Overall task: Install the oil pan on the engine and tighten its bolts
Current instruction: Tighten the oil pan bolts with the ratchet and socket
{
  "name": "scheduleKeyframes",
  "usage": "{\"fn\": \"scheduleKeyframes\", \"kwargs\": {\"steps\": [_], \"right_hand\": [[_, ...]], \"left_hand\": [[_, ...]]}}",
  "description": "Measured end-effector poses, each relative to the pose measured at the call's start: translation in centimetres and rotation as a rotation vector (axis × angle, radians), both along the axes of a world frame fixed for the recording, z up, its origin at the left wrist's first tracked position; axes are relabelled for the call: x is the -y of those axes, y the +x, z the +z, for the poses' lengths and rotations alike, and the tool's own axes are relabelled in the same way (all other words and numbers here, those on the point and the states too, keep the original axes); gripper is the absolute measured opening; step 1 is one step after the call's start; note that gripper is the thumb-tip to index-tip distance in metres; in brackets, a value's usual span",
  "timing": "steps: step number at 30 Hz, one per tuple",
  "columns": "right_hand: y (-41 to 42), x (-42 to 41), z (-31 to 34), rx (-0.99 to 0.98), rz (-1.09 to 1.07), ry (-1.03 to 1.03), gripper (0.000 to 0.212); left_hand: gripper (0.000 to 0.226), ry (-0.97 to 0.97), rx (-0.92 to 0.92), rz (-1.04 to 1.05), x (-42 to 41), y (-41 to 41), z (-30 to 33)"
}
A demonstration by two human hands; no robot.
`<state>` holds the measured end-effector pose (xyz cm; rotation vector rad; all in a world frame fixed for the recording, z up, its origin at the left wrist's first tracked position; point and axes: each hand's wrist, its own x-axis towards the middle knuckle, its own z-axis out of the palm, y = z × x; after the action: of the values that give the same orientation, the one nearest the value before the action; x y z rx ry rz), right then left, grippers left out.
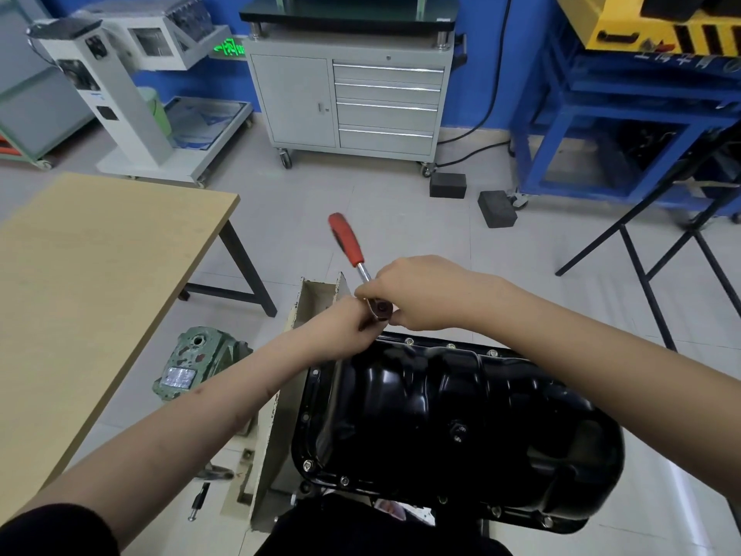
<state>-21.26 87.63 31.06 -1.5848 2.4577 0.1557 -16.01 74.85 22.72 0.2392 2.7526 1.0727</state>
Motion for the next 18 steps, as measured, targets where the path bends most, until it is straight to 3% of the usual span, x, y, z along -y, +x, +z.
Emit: {"fn": "scheduleKeyframes", "kwargs": {"steps": [2,5,11,15,18], "right_hand": [[0.06,0.2,0.15,-0.041,-0.053,-0.016,0.019],[0.3,0.32,-0.1,-0.114,-0.15,-0.029,0.037],[-0.1,-0.4,-0.26,0.046,-0.074,-0.041,0.024],[-0.18,-0.25,-0.13,0.004,-0.06,-0.014,0.021],[0.03,0.07,-0.25,-0.099,-0.144,-0.005,0.038]], "left_hand": [[0.025,-0.018,-0.013,0.031,0.1,0.04,-0.09],[0.042,-0.058,-0.035,0.114,0.23,0.07,-0.1],[0.017,-0.077,0.013,0.002,0.0,-0.19,0.28],[0.018,-0.092,-0.002,-0.032,-0.2,-0.11,0.08],[0.039,-0.098,-0.039,0.078,-0.13,0.02,-0.05]]}}
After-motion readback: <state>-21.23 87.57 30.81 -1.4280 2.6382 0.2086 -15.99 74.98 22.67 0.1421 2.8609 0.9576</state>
